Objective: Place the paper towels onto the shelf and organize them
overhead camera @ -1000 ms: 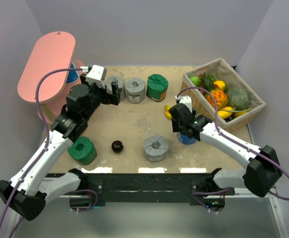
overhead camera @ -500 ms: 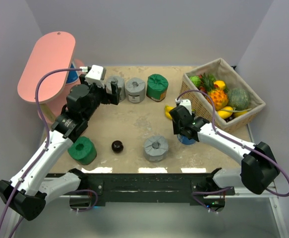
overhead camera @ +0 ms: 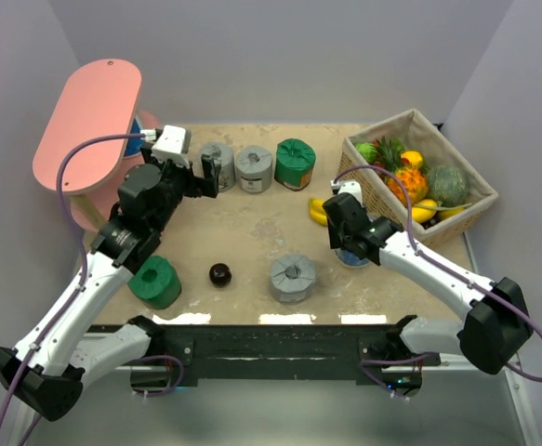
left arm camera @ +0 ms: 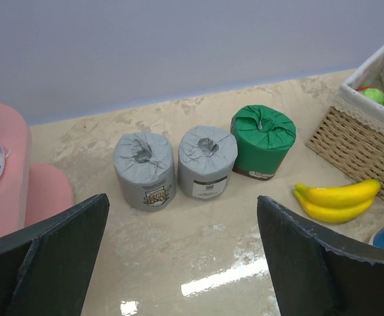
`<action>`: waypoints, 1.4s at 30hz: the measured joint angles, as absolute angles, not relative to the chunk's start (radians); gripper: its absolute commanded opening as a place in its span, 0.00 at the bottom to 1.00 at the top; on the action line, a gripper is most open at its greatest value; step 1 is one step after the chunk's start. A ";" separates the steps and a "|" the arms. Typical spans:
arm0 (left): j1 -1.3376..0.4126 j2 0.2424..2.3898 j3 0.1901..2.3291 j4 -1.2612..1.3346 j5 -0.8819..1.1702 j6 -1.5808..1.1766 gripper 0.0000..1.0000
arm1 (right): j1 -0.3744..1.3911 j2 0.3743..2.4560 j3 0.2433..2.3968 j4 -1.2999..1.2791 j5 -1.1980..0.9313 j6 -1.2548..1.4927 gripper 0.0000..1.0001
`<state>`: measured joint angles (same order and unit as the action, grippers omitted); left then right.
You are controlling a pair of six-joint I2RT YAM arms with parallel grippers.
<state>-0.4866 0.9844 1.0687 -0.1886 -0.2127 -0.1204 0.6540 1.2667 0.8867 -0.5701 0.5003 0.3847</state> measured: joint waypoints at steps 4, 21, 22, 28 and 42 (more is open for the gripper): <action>-0.487 0.940 1.058 -0.178 -0.222 -0.120 1.00 | 0.654 1.237 0.973 -0.619 0.500 0.374 0.37; -0.487 0.749 0.994 -0.084 -0.239 -0.121 1.00 | 0.780 1.660 1.541 -0.467 0.422 0.272 0.37; -0.485 0.746 0.994 -0.081 -0.242 -0.121 1.00 | 0.799 1.700 1.562 -0.463 0.415 0.273 0.37; -0.453 0.734 0.983 -0.068 -0.260 -0.122 1.00 | 0.907 1.929 1.682 -0.438 0.392 0.286 0.36; -0.447 0.720 0.983 -0.069 -0.297 -0.120 1.00 | 0.993 2.037 1.700 -0.418 0.390 0.318 0.70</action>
<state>-0.4469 0.7204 0.9829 -0.0692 -0.2974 -0.1204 0.9928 2.0369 1.6997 -0.4175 0.3901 0.3183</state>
